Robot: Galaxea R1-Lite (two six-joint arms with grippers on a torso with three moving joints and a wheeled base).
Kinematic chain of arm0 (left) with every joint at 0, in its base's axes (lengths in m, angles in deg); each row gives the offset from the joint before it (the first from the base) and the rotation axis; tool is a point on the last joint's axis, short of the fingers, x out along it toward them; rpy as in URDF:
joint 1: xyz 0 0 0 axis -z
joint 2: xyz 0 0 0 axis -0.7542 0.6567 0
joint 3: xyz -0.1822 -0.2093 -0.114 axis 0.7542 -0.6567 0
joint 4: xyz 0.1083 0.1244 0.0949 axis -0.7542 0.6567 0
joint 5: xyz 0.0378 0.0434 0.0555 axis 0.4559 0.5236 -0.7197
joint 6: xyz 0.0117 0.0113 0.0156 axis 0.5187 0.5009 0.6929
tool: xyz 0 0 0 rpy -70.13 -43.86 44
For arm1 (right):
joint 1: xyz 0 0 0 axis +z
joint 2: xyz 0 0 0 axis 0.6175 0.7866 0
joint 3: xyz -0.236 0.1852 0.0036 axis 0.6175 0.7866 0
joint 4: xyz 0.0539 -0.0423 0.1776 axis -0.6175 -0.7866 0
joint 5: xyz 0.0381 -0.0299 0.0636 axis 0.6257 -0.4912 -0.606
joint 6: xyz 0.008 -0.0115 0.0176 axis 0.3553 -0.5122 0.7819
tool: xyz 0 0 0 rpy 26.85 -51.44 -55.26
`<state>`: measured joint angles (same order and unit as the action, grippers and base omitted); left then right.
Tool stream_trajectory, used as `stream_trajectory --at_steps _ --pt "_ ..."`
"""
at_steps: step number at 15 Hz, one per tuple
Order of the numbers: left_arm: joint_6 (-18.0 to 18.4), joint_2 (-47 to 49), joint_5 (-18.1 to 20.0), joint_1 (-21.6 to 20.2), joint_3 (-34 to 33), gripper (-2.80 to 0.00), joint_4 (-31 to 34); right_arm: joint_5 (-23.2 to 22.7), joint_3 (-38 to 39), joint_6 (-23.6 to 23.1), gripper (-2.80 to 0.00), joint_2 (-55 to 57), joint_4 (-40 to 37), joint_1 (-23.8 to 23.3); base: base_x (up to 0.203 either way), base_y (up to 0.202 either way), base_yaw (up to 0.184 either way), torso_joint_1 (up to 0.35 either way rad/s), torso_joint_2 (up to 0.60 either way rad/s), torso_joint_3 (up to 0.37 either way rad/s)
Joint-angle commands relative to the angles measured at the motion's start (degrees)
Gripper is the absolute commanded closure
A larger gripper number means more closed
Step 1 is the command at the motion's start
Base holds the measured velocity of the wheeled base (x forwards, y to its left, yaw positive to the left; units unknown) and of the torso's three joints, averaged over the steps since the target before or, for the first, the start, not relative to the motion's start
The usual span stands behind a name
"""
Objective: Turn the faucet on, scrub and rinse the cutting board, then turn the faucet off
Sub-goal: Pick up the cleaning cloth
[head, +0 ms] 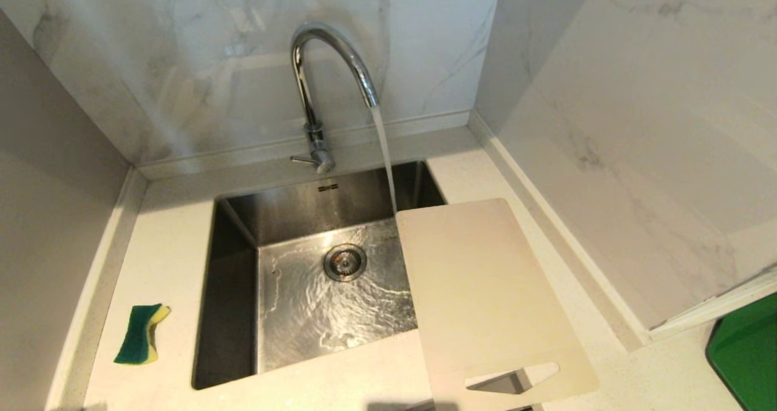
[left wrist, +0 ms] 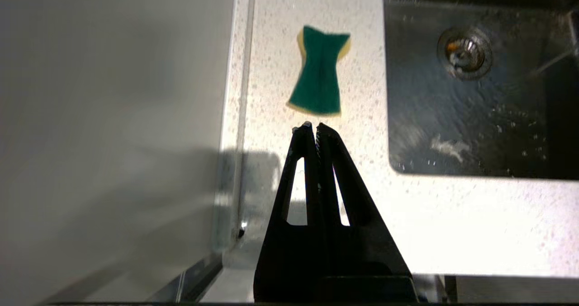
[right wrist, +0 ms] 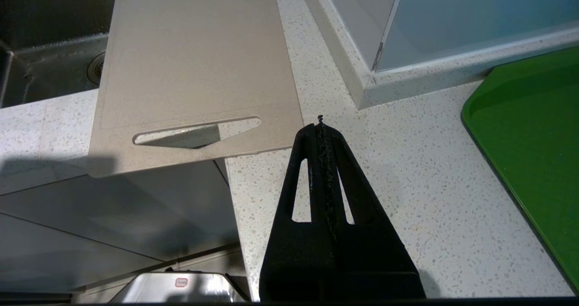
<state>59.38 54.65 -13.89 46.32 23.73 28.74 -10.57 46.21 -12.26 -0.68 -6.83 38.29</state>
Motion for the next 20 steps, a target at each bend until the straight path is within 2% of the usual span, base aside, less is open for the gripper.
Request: stream_trajectory --at_steps 1,4,5,9,15,20 --pt "-0.4 1.9 0.4 0.5 2.4 0.00 4.6 0.0 0.0 0.0 0.00 0.0 0.0 0.0 0.000 0.000 0.000 0.000 0.00 0.000" --pt "-0.6 5.3 2.5 0.7 3.1 0.00 6.5 0.0 0.0 0.0 0.00 0.0 0.0 0.0 0.000 0.000 0.000 0.000 0.00 0.000" --pt "-0.9 7.5 2.5 0.5 3.3 -2.80 6.6 0.0 0.0 0.0 0.00 0.0 0.0 0.0 0.000 0.000 0.000 0.000 0.00 0.000" --pt "-2.9 17.0 2.8 0.4 6.9 -2.80 6.7 0.0 0.0 0.0 0.00 0.0 0.0 0.0 0.000 0.000 0.000 0.000 0.00 0.000" --pt "-4.0 39.6 3.3 -0.1 19.7 -2.80 6.7 0.0 0.0 0.0 0.00 0.0 0.0 0.0 0.000 0.000 0.000 0.000 0.00 0.000" --pt "-3.2 54.2 7.1 -3.0 28.0 -2.80 6.3 0.0 0.0 0.0 0.00 0.0 0.0 0.0 0.000 0.000 0.000 0.000 0.00 0.000"
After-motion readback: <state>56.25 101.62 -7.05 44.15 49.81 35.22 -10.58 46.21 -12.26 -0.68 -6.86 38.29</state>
